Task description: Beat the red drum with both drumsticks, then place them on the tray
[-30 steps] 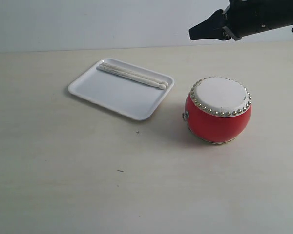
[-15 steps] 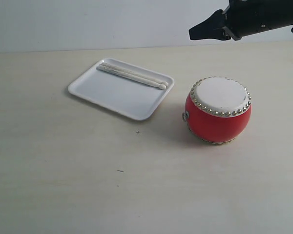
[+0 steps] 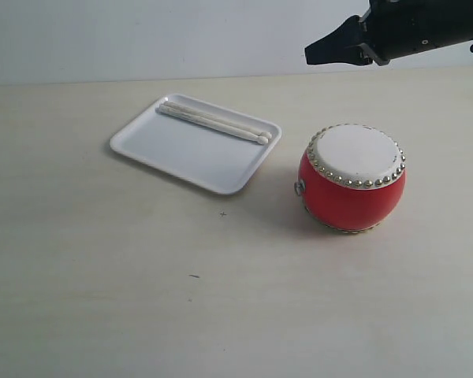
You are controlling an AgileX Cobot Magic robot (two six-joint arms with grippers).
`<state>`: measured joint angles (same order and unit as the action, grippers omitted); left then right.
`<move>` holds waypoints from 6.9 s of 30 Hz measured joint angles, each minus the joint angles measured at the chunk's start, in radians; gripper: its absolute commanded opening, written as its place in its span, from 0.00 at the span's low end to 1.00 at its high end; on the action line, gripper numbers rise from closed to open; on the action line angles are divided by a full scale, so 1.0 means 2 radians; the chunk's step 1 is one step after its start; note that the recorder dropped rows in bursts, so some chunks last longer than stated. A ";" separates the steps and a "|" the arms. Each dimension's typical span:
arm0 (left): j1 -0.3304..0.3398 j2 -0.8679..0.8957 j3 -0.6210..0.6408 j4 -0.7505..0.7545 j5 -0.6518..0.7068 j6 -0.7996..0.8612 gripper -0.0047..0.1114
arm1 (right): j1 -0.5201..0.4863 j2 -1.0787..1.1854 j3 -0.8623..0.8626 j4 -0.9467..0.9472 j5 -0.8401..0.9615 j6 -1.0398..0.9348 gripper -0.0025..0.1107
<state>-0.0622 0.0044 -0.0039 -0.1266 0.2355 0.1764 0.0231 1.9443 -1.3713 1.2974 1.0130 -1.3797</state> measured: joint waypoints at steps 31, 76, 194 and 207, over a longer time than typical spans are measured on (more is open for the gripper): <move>0.000 0.000 0.001 -0.051 0.065 0.000 0.04 | 0.000 0.000 0.000 0.000 0.000 0.000 0.02; 0.000 0.000 0.001 -0.051 0.065 0.000 0.04 | 0.000 -0.253 0.000 -0.025 -0.032 0.050 0.02; 0.000 0.000 0.001 -0.051 0.065 0.000 0.04 | 0.000 -0.969 0.683 -0.740 -0.361 0.783 0.02; 0.000 0.000 0.001 -0.051 0.065 0.000 0.04 | 0.000 -0.969 0.683 -0.740 -0.360 0.783 0.02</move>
<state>-0.0622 0.0044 -0.0023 -0.2293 0.3662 0.1764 0.0231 0.0054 -0.0043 -0.1818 0.2924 0.1865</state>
